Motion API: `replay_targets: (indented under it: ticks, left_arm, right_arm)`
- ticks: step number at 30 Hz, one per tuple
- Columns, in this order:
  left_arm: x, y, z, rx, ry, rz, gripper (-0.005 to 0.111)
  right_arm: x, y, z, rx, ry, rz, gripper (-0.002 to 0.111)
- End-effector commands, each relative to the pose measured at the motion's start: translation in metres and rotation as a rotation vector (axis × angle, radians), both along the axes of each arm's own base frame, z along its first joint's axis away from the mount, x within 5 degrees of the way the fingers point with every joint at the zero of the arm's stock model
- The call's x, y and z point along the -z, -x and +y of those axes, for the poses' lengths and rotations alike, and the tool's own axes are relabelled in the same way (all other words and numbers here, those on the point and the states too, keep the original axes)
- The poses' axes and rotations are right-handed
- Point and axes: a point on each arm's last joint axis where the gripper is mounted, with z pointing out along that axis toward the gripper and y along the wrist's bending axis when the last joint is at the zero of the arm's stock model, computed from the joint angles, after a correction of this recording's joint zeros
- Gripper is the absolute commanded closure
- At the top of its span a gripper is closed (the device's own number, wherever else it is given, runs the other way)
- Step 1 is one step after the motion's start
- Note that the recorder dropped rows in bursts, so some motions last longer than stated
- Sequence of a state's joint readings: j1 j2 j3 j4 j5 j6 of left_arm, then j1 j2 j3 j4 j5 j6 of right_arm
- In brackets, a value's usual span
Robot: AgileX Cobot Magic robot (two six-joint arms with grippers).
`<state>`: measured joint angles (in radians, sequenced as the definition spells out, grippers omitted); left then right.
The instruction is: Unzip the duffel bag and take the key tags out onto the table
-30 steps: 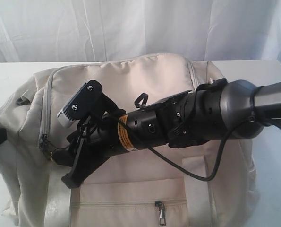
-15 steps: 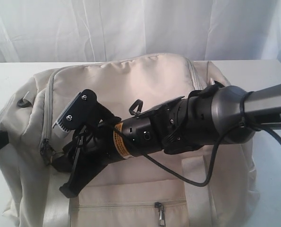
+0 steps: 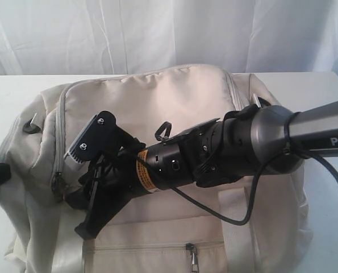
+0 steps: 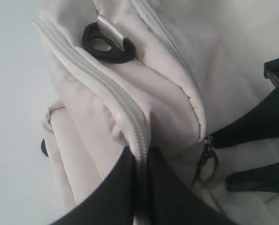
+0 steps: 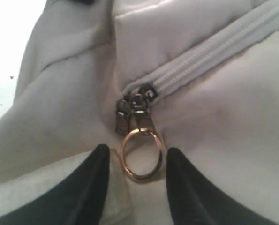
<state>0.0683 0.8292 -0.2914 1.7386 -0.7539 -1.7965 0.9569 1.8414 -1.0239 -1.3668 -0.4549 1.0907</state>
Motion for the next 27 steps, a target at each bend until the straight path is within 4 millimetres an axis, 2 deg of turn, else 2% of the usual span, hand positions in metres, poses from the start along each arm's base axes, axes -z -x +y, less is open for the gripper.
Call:
replay_targets:
  ticks: [1, 3, 4, 11, 14, 20, 27]
  left_arm:
    - [0.002, 0.000, 0.001, -0.011, -0.008, 0.006, 0.102]
    - [0.002, 0.000, 0.001, -0.013, -0.009, 0.005, 0.102]
    - [0.002, 0.000, 0.001, -0.013, -0.009, 0.005, 0.102]
    - [0.002, 0.000, 0.001, -0.011, -0.008, 0.006, 0.102]
    - [0.002, 0.000, 0.001, -0.010, -0.007, 0.006, 0.102]
    - [0.002, 0.000, 0.000, -0.004, -0.004, 0.006, 0.102]
    - [0.002, 0.000, 0.000, -0.004, -0.004, 0.006, 0.102]
  right_arm:
    - [-0.001, -0.007, -0.003, 0.071, 0.043, -0.053, 0.038]
    - [-0.001, -0.008, -0.004, 0.094, 0.045, -0.039, 0.027]
    - [-0.002, -0.008, -0.004, 0.090, 0.042, -0.037, 0.026]
    - [-0.004, -0.001, 0.000, 0.016, -0.007, -0.002, 0.044]
    - [0.001, -0.001, 0.001, 0.018, 0.005, 0.005, 0.049]
    - [0.014, 0.002, 0.004, -0.022, 0.003, 0.056, 0.055]
    - [0.016, 0.006, 0.014, -0.038, -0.057, 0.134, 0.060]
